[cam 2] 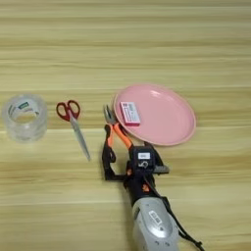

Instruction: Move the objects on the table

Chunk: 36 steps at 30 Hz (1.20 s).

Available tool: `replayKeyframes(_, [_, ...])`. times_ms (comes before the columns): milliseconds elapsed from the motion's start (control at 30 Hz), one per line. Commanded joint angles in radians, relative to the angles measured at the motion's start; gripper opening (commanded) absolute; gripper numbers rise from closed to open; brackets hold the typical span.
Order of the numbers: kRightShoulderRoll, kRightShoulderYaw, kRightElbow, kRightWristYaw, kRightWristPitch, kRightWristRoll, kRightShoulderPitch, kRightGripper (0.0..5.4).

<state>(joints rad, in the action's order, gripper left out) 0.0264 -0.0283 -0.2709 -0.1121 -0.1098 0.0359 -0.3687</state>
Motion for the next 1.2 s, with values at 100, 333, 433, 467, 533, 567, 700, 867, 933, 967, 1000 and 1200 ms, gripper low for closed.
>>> replayKeyframes(100, [0.006, -0.005, -0.019, 0.001, -0.012, 0.019, 0.033, 5.38])
replayKeyframes(333, [0.005, 0.006, -0.006, -0.016, -0.04, 0.03, 0.038, 5.38])
replayKeyframes(433, [0.007, 0.01, -0.007, -0.02, -0.042, 0.031, 0.038, 5.38])
replayKeyframes(467, [0.008, 0.013, -0.006, -0.021, -0.042, 0.032, 0.039, 5.38])
replayKeyframes(533, [0.01, 0.016, -0.003, -0.025, -0.044, 0.031, 0.041, 5.38])
replayKeyframes(567, [0.011, 0.017, -0.001, -0.026, -0.045, 0.031, 0.042, 5.38])
replayKeyframes(700, [0.009, 0.016, 0.005, -0.025, -0.052, 0.035, 0.045, 5.38])
replayKeyframes(867, [0.011, 0.016, 0.017, -0.025, -0.062, 0.036, 0.056, 5.38])
replayKeyframes(933, [0.014, 0.016, 0.03, -0.027, -0.065, 0.034, 0.073, 5.38])
replayKeyframes(967, [0.014, 0.014, 0.036, -0.026, -0.067, 0.036, 0.081, 5.38])
replayKeyframes(1000, [0.014, 0.013, 0.041, -0.025, -0.067, 0.035, 0.088, 5.38])
replayKeyframes(1200, [0.005, 0.009, 0.063, -0.02, -0.092, 0.046, 0.105, 5.38])
